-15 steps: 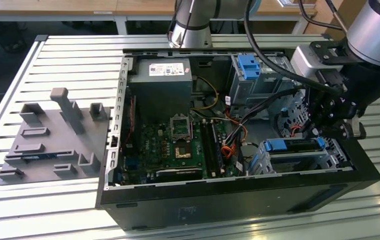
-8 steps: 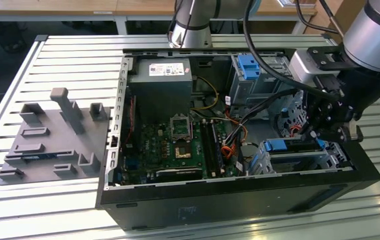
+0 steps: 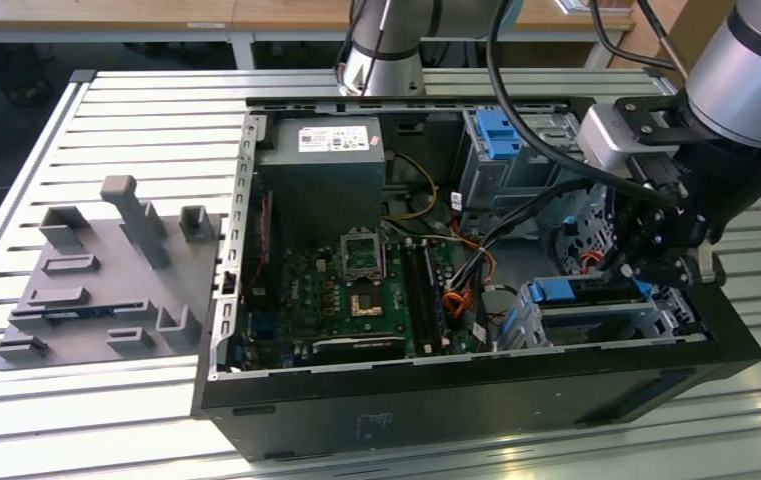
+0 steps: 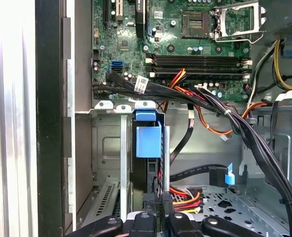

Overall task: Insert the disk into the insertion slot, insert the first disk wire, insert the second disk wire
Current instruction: 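Insert the first disk wire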

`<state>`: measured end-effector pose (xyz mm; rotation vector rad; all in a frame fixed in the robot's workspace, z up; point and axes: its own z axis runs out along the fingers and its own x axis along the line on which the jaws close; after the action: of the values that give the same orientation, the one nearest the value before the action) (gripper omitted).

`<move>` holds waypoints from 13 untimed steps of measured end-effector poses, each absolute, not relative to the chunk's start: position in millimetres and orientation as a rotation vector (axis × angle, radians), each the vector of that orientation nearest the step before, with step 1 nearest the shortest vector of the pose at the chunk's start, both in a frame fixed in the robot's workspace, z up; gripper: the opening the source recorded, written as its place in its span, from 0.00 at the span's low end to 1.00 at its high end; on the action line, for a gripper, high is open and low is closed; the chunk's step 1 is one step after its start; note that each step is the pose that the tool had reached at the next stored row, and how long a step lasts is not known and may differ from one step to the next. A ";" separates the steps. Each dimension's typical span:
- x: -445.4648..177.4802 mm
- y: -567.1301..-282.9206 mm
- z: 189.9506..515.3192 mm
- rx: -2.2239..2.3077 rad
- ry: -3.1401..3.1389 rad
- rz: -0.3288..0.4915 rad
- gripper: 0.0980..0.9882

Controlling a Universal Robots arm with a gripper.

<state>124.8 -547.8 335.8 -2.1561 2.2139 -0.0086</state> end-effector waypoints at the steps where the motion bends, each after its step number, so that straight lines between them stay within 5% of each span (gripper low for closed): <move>1: 124.8 -547.8 335.5 -2.156 2.214 -0.009 0.07; 13: 124.8 -547.8 332.6 -2.156 2.214 -0.009 0.07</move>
<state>124.8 -547.8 332.6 -2.1561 2.2139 -0.0087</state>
